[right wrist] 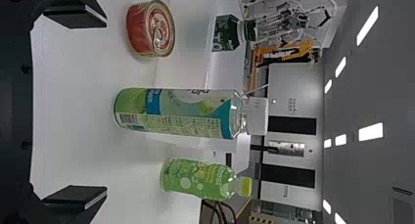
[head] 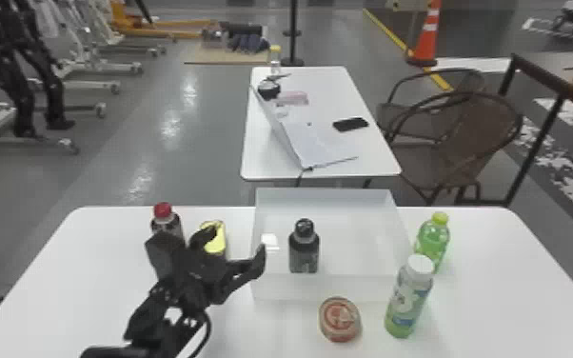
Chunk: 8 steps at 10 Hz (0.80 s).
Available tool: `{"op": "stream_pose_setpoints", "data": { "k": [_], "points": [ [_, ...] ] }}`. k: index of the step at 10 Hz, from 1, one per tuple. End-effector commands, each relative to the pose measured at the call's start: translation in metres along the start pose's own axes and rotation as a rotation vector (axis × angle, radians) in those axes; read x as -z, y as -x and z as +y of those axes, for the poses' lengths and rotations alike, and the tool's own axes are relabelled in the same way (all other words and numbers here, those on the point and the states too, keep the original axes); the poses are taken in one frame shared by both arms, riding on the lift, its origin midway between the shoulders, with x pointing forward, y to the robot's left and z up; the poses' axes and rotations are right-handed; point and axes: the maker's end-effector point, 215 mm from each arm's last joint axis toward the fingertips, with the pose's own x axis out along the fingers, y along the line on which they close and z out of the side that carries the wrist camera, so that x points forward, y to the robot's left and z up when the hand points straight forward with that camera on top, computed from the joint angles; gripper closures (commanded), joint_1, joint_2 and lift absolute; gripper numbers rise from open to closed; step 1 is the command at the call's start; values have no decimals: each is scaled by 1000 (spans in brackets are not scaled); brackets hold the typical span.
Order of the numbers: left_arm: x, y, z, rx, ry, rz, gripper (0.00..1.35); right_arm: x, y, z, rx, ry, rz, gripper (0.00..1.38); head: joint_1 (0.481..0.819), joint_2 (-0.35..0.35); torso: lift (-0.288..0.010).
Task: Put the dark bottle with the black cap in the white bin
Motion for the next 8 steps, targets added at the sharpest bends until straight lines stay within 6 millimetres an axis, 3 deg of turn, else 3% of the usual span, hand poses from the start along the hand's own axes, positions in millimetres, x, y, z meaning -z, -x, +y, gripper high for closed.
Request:
{"op": "stream_pose_setpoints", "data": {
  "k": [1, 3, 5, 6, 8],
  "points": [
    [12, 63, 48, -135, -47, 37, 121, -1, 1, 0, 1, 2, -1, 91, 549, 0, -100],
    [32, 154, 107, -320, -87, 97, 121, -4, 3, 0, 0, 9, -5, 93, 549, 0, -100],
    [43, 239, 140, -486, -150, 123, 121, -4, 6, -1, 3, 14, -2, 93, 549, 0, -100],
    [47, 268, 144, -520, -176, 136, 121, -3, 8, -2, 4, 15, 0, 93, 549, 0, -100],
    [45, 299, 140, -576, -248, 133, 121, -3, 10, -1, 5, 24, 3, 93, 549, 0, -100]
  ]
}}
